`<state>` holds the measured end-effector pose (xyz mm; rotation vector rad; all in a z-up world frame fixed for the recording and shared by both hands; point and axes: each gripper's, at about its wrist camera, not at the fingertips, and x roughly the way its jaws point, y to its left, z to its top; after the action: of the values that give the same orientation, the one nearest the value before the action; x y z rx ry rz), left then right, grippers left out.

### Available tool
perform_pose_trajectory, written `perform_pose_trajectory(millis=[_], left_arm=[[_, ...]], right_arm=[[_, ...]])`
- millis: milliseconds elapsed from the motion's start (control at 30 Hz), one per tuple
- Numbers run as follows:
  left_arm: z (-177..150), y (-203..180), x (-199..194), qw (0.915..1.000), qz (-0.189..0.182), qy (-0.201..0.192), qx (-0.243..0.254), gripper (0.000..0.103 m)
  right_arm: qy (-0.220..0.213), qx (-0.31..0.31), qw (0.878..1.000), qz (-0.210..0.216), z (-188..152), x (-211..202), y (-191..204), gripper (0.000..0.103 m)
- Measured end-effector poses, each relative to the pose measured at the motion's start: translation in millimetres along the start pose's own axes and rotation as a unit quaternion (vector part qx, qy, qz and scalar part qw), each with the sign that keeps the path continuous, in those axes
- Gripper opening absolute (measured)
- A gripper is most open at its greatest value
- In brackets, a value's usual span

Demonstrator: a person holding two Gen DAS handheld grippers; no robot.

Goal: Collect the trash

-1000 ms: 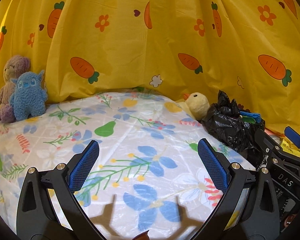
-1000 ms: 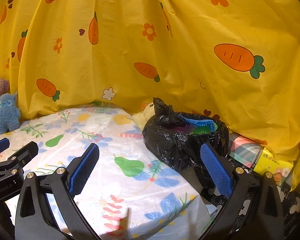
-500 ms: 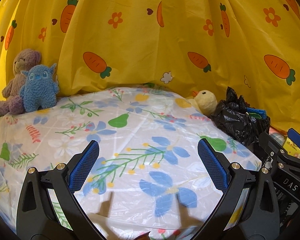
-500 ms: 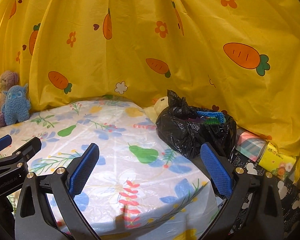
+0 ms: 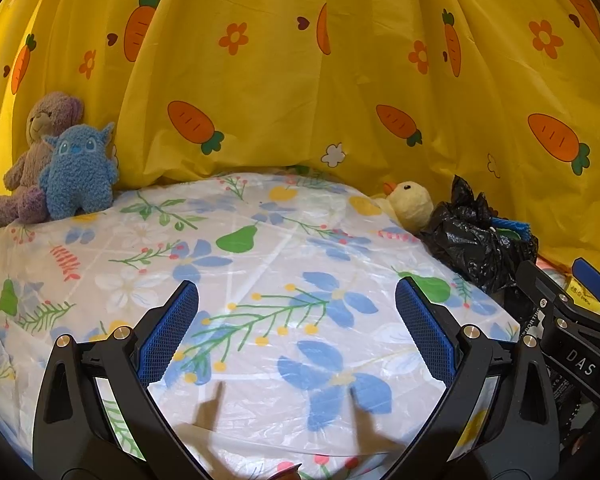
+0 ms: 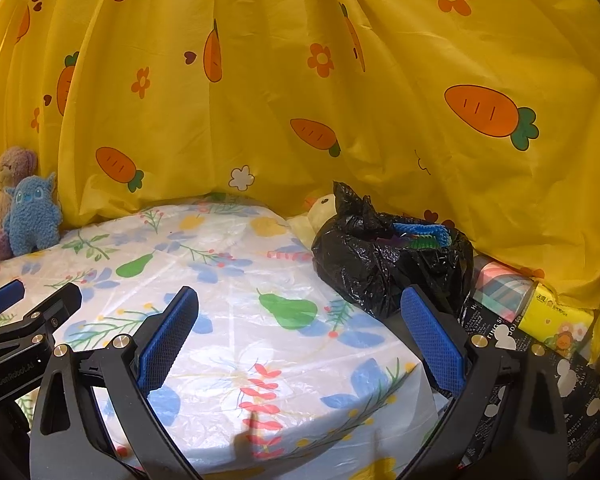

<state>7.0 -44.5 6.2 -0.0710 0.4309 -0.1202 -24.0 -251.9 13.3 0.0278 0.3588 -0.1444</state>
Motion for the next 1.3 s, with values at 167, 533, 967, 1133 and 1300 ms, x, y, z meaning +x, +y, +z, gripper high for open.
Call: perform_pose_trajectory(millis=[167,533,967,1133,1300], left_arm=[[0.1,-1.1,-0.7,1.0000,0.001,0.000,0.001,0.097],[0.8,-4.1,-2.6,1.0000,-0.001,-0.002,0.003,0.097],[2.6,-5.9,-1.8,1.0000,-0.002,-0.001,0.001,0.097],[3.6,-6.1,-1.9,1.0000,0.000,-0.002,0.000,0.097],[4.0,-3.3,-2.8,1.0000,0.000,-0.003,0.000,0.097]], right_arm=[[-0.001,0.003,1.000,-0.001,0.5,-0.3,0.5,0.097],[-0.002,0.003,1.000,-0.001,0.7,-0.3,-0.9,0.097],[-0.001,0.005,1.000,-0.002,0.6,-0.2,2.2,0.097],[-0.001,0.005,1.000,-0.002,0.6,-0.1,0.5,0.097],[0.000,0.004,1.000,0.000,0.4,0.2,1.2,0.097]])
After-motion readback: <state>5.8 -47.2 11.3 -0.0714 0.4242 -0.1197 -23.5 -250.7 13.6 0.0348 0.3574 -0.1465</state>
